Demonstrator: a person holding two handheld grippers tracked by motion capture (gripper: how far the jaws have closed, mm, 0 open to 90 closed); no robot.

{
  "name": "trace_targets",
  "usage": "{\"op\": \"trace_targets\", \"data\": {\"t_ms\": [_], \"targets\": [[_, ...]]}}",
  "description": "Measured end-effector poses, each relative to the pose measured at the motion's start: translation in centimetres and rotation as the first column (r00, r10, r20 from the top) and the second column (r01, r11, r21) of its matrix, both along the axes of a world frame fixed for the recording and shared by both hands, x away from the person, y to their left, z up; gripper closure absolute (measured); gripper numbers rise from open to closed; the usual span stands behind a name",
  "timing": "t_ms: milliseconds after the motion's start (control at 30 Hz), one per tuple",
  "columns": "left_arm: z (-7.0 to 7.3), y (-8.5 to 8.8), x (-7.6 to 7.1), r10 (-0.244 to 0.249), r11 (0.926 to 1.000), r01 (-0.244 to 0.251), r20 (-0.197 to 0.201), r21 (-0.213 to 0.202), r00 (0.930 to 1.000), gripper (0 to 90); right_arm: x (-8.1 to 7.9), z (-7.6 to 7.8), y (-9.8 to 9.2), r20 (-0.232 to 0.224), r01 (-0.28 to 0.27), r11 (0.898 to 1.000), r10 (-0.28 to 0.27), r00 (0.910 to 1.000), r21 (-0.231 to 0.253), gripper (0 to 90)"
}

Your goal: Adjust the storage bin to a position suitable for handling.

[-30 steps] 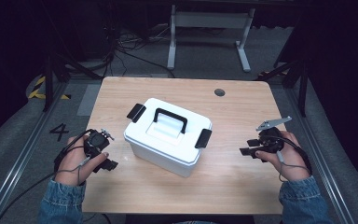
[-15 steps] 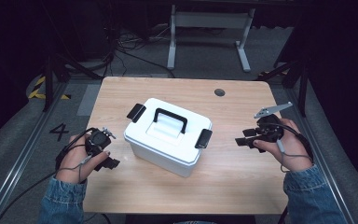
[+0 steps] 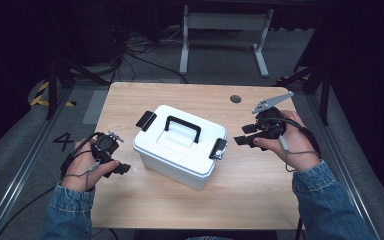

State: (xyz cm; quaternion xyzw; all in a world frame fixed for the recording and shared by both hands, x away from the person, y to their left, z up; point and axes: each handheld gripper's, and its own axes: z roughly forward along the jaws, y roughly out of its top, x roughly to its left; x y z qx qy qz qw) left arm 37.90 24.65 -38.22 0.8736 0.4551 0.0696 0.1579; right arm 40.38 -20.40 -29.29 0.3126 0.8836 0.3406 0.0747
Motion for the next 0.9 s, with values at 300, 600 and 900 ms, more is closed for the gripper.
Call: {"op": "trace_targets", "data": {"t_ms": [300, 600, 900], "targets": [[0.6, 0.4, 0.4, 0.005, 0.9997, -0.006, 0.039, 0.024, 0.9992, 18.9, 0.7, 0.8, 3.0, 0.017, -0.048, 0.999, 0.049, 0.9987, -0.01, 47.1], [0.7, 0.6, 0.3, -0.007, 0.9999, 0.006, 0.062, 0.014, 0.9981, 19.0, 1.8, 0.7, 6.6, 0.013, -0.105, 0.994, 0.105, 0.9943, -0.007, 47.0], [0.5, 0.5, 0.2, -0.009, 0.9999, 0.008, 0.099, 0.008, 0.995, 19.7, 3.2, -0.5, 9.9, 0.005, -0.144, 0.99, 0.144, 0.9896, -0.014, 48.6]]}}
